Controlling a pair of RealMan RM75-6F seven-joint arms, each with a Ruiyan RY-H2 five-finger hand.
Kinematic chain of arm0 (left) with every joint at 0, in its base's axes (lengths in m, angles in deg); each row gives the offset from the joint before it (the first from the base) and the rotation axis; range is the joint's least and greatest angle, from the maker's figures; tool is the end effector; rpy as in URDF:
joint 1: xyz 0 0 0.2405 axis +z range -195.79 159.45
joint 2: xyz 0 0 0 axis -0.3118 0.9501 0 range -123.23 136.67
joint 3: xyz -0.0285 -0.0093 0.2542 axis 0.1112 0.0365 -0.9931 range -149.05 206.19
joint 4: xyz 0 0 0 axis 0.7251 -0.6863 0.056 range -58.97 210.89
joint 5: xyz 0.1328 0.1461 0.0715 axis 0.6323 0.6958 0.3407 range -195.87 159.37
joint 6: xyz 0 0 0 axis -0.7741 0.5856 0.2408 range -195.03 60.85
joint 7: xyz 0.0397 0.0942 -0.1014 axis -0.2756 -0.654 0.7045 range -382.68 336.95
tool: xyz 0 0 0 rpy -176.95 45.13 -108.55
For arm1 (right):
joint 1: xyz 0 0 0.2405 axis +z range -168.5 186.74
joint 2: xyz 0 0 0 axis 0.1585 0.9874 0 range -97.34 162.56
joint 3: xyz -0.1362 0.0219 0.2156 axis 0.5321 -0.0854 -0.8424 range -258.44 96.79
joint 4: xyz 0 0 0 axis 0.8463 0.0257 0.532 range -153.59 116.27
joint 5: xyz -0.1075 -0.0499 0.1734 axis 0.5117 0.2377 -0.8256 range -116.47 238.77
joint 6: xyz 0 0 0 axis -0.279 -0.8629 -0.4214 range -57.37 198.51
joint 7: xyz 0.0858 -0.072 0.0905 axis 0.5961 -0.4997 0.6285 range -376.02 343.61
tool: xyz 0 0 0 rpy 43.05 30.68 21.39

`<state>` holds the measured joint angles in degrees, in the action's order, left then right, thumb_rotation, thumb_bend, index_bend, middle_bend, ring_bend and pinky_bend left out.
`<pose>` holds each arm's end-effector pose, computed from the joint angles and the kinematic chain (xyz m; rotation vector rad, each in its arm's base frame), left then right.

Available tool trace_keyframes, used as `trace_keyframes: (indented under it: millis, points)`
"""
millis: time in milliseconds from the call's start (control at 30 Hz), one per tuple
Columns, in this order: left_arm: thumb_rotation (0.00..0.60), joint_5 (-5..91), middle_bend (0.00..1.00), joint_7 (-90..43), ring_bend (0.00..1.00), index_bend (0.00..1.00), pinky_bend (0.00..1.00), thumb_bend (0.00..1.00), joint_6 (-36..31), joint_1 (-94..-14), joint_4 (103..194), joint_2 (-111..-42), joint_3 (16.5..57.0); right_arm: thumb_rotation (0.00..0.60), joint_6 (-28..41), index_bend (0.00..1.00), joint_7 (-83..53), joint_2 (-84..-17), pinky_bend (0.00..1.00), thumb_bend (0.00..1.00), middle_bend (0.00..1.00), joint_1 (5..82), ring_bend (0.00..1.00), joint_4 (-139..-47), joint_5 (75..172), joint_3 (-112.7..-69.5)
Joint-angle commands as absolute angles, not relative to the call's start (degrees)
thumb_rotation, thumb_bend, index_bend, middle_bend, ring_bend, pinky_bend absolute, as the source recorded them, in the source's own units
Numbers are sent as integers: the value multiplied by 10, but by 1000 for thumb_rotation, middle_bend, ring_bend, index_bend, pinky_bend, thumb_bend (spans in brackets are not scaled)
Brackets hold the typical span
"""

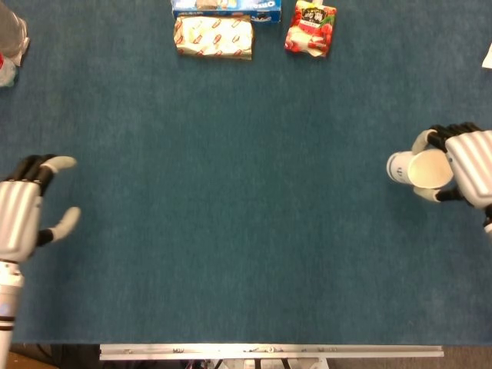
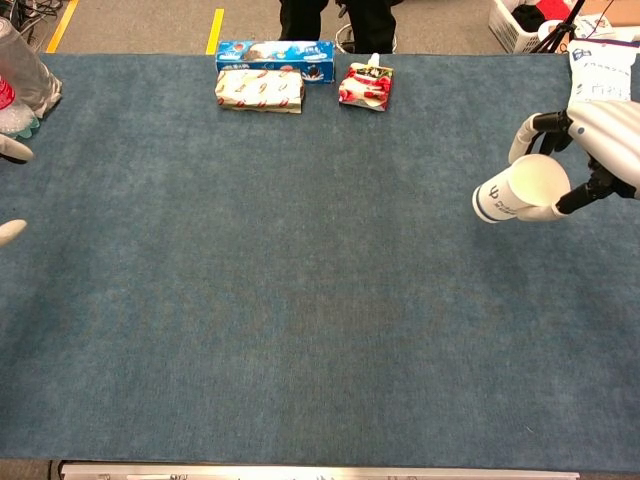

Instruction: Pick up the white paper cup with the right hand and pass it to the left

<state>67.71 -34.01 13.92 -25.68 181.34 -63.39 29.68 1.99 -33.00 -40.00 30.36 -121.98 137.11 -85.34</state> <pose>-0.2466 0.1800 0.0991 -1.4708 -1.0535 -0.9918 -0.2176 -0.2459 0.0679 1.6748 -1.0210 0.9223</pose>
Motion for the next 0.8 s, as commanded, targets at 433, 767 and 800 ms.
trace_keyframes:
  millis: [433,767,800]
  points:
    - [600,661,259,-297,237,290,467,161,69,-322,1880,-764,324,600,13,492,-322,-413,365,0,463,331,418,-1266,1400,-884]
    - [600,626,215,-302,231,288,435,153,40,-349,1840,-845,331,600,27,492,-309,-422,365,0,463,346,418,-1288,1399,-889]
    - [600,620,205,-299,220,286,427,153,36,-351,1839,-851,333,600,30,492,-309,-423,365,0,463,348,418,-1290,1398,-889]
